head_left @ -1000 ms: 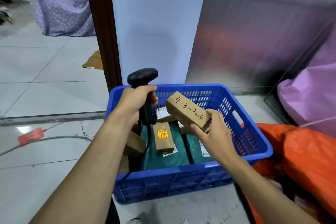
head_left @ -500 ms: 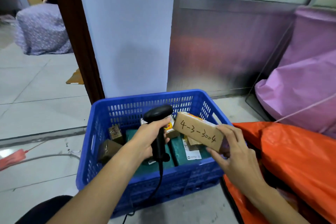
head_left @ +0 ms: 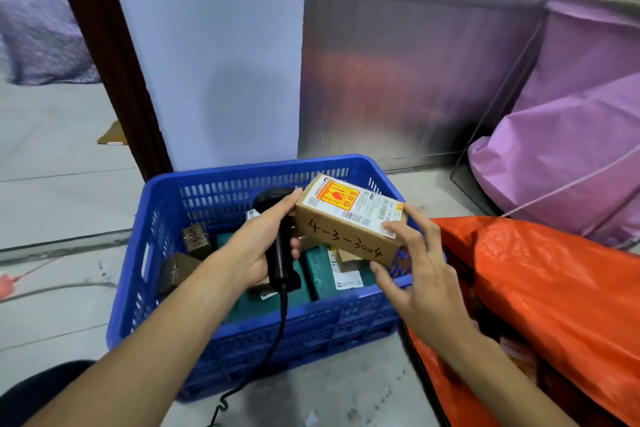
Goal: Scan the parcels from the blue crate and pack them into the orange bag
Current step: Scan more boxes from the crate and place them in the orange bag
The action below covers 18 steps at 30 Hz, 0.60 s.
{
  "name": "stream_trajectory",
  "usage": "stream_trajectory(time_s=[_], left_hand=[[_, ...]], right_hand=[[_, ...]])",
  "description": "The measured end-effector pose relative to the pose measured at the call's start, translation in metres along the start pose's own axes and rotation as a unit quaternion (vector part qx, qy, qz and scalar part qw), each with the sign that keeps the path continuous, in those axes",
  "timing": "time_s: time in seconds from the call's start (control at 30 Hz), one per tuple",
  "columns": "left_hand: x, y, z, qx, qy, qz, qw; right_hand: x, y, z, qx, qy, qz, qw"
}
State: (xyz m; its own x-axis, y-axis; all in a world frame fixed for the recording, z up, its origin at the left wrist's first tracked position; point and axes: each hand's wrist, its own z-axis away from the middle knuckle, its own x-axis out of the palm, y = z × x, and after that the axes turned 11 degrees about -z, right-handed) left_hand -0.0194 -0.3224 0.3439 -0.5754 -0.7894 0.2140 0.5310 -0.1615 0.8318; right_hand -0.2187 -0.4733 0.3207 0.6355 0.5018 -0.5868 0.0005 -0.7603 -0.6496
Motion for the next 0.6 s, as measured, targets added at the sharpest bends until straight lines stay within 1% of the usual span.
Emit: stream_trajectory(time_s=[0.13,0.27,0.4,0.43,0.5,0.6], left_hand=[[-0.006,0.006,-0.002,0.026,-0.002,-0.032,0.999],[-0.006,0.003,-0.001,0.041,0.037,-0.062,0.997],[-0.005,0.000,0.001,0.058,0.059,-0.093,0.992],[-0.005,0.000,0.001,0.062,0.060,-0.090,0.992],[-0.006,0.002,0.002,0.068,0.055,-0.071,0.994],[-0.004,0.001,0.003,0.069,0.043,-0.052,0.995]], right_hand=[[-0.002,-0.002,0.002,0.004,0.002,-0.037,0.999],[0.001,-0.002,0.001,0.016,0.010,-0.051,0.999],[0.006,0.000,0.000,0.007,0.010,-0.038,0.999],[0.007,0.000,0.001,0.022,0.007,-0.061,0.998],[0.010,-0.001,0.000,0.098,0.001,-0.162,0.982],[0.013,0.000,-0.006,0.247,-0.011,-0.295,0.923]])
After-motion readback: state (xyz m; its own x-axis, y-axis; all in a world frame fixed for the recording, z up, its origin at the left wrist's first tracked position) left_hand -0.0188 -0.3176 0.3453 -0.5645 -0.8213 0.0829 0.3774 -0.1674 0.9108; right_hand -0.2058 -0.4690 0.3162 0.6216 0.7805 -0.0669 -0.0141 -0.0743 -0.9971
